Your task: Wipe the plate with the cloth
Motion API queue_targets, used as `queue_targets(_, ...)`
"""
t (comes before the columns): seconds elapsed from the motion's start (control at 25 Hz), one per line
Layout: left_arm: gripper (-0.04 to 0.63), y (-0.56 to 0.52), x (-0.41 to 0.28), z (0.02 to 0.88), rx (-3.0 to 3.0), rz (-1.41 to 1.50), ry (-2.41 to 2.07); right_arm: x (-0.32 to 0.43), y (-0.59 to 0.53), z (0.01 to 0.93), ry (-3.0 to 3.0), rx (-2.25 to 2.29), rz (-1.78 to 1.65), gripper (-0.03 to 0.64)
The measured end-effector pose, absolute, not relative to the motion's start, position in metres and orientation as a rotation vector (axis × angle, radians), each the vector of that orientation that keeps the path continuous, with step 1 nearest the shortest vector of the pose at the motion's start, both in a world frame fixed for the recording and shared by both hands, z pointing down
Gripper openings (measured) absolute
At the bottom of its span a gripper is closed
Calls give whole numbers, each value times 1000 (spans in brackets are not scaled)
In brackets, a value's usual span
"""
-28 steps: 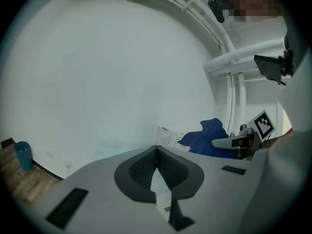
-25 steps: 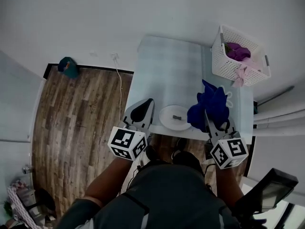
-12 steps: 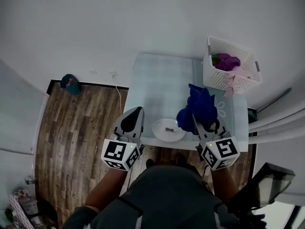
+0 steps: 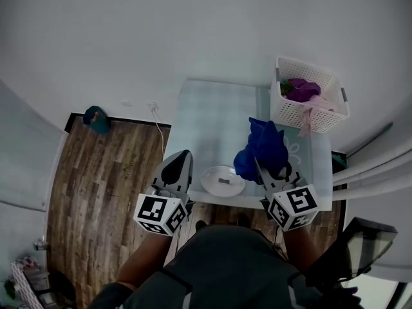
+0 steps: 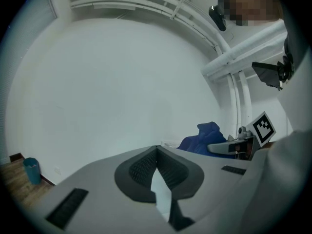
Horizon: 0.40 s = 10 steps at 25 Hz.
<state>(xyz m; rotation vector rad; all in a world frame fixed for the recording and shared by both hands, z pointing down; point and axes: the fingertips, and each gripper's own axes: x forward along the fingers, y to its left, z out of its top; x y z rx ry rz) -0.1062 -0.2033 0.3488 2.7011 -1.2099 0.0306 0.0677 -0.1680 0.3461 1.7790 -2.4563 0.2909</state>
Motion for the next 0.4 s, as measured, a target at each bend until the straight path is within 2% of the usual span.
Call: queue_targets(0.4, 8, -195, -100, 350, 2725, 75, -1238, 72, -164, 345, -2462, 1742, 275, 135)
